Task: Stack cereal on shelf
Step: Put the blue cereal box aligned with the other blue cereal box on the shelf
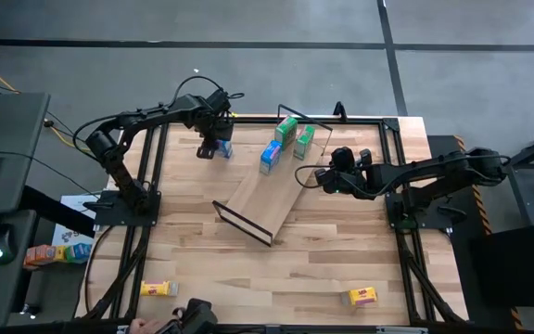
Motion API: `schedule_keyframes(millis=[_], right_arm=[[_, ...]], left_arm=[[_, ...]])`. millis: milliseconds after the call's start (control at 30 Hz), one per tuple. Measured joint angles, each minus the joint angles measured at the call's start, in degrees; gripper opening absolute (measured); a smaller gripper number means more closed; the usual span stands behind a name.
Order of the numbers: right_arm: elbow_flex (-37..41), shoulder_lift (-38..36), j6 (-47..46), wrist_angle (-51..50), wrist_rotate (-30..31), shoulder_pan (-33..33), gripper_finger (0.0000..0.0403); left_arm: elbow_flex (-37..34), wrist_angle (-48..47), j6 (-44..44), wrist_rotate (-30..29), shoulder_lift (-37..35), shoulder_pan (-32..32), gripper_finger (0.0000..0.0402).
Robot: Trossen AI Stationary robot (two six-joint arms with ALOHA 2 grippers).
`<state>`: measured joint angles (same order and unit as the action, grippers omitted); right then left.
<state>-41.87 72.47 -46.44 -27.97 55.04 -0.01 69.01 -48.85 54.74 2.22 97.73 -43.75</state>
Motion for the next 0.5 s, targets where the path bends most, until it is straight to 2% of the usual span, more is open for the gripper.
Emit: schedule_keyframes(millis=[133,233,500], right_arm=[[0.0,0.0,0.0,0.0,0.01,0.0,0.0],[0.0,0.0,0.0,0.0,0.01,0.0,0.0],[-0.02,0.0,0.0,0.0,0.95,-0.02,0.0]], left_arm=[[0.02,-0.08,-0.23,0.01,0.0,0.0,0.014],[1.3,-2.72,-0.27,-0.01,0.0,0.0,0.0123],[11.96,-10.94,-6.69,-1.62,-3.69,2.0,0.0127]])
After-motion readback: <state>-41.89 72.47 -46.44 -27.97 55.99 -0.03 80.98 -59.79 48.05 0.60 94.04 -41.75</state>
